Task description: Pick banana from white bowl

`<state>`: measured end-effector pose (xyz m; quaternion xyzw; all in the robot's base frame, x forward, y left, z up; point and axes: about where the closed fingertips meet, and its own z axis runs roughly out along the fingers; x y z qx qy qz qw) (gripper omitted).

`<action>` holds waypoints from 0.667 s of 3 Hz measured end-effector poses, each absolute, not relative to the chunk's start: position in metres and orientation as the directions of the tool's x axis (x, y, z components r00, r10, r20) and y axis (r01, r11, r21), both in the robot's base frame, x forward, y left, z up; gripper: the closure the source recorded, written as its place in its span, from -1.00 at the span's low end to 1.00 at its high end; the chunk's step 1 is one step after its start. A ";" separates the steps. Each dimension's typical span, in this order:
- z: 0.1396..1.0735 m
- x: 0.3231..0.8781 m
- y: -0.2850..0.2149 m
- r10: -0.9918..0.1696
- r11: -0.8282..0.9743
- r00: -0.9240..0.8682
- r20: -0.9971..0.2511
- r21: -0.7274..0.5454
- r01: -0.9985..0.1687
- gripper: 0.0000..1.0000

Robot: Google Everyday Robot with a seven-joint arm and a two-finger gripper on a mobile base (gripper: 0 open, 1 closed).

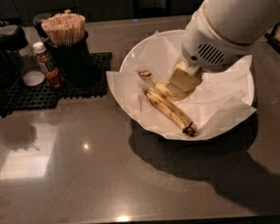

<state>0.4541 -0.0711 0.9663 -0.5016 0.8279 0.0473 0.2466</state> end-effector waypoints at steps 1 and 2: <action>0.998 0.438 -0.047 -0.862 0.402 -0.262 -0.434 -0.270 -0.875 1.00; 1.020 0.418 -0.037 -0.883 0.374 -0.230 -0.409 -0.318 -0.871 1.00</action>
Offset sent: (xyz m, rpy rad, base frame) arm -0.0467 0.0356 0.0541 -0.1441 -0.1046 0.1144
